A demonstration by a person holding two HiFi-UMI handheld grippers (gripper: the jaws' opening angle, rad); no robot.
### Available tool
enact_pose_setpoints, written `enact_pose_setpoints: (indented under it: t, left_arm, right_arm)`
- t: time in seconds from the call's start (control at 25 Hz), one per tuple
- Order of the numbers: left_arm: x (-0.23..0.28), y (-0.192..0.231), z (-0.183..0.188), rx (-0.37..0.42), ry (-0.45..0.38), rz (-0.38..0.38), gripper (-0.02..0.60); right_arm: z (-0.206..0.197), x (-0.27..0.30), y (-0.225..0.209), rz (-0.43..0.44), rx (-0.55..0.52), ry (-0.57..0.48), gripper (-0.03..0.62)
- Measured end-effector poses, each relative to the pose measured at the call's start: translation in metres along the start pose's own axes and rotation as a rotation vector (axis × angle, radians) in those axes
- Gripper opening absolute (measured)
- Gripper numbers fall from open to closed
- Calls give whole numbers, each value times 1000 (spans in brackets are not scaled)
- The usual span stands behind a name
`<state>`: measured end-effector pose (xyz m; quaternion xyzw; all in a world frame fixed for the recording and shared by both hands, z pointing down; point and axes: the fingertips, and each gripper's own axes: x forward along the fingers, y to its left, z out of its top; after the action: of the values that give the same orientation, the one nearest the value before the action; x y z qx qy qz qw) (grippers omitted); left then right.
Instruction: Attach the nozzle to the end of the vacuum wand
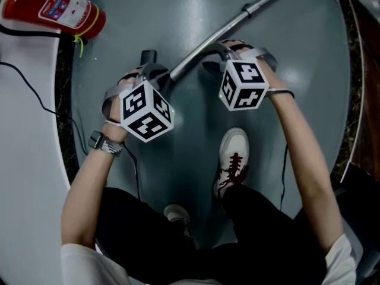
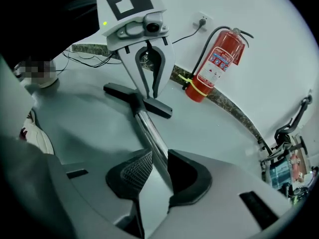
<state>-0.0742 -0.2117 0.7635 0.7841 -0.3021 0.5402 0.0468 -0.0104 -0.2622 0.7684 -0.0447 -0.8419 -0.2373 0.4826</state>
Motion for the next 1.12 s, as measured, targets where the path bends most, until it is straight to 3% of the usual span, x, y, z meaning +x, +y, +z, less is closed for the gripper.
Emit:
enact_pose_setpoints:
  t: [0.08,0.64,0.84,1.12]
  left_arm:
    - [-9,14,6,-14,-18,43,2]
    - [-76,65,48,-74,-233,222,1]
    - [-95,78,53,-100,-259,270,0]
    - [-111,87,58,-104,-284,313,0]
  right_arm:
    - [-3,-8,-4,-22,26,-4,94]
    - [11,-76,-45,-204,259,-173,48]
    - [19,-97,-54,-253,333,-247,43]
    - [30,-116,-67,-316,349,-312,26]
